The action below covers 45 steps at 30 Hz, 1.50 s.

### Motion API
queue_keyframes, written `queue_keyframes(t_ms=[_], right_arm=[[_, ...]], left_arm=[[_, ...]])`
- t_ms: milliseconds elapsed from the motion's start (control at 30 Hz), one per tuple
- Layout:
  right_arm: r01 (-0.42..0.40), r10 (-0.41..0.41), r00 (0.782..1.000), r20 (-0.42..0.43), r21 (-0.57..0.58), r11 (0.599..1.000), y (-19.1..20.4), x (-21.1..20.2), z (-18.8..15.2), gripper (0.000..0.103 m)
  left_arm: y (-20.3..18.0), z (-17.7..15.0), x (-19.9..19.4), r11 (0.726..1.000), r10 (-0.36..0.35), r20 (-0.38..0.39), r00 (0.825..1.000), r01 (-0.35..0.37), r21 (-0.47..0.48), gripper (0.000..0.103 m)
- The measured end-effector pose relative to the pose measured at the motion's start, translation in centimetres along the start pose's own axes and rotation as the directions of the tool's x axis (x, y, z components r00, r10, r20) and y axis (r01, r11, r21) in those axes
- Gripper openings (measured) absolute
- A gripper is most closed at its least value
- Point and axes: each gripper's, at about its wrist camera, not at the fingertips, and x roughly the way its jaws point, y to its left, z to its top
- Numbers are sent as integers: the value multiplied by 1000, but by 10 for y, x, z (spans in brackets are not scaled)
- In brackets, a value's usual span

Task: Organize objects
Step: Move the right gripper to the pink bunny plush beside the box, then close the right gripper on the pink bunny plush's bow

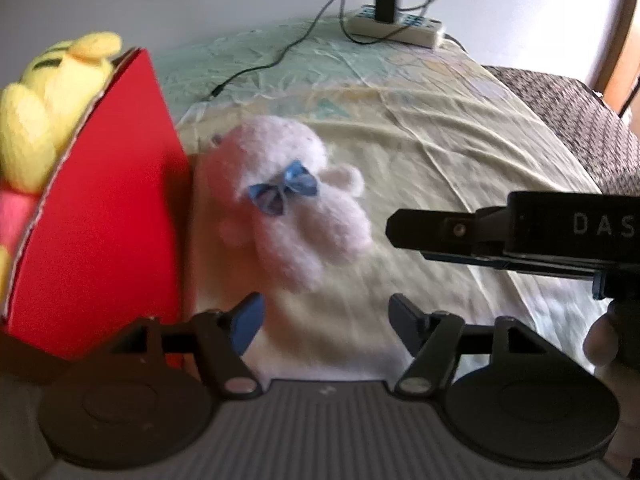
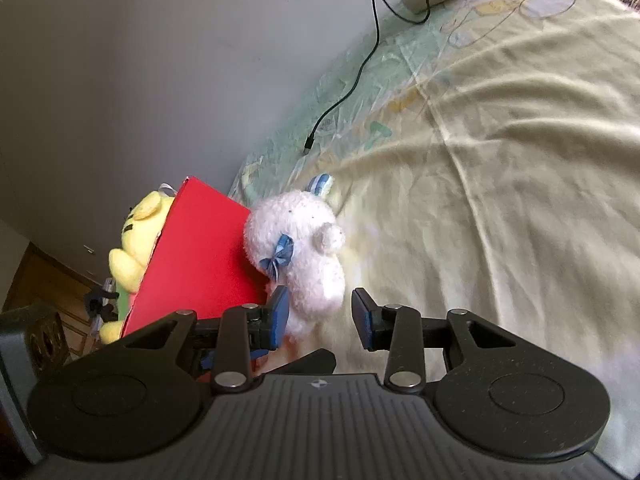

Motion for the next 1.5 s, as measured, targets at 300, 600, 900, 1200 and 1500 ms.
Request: queue_keyframes(t_ms=[300,600,900,1200,1500], right_arm=[[9,-8,1000,-28,25,1000,1,32,10,39],[8,-6,999,-42,35,999,0,39,6,29],[18,-15,997,-79,32,999,-1,6,-18,28],[22,-29,980,-195,-38,999,9,-34,-52,28],[-7,-14,969,-246,-83,997,19,-50,-65,36]], left_arm=[[13,14,24,1000,-2,-11,1000,2,-14,63],[13,21,29,999,-51,-30,998,52,16,48],[5,8,8,990,-127,-57,990,130,53,48],[-10,-38,-24,969,-210,-129,969,224,105,48],[3,-63,-41,958,-270,-171,947,283,51,62]])
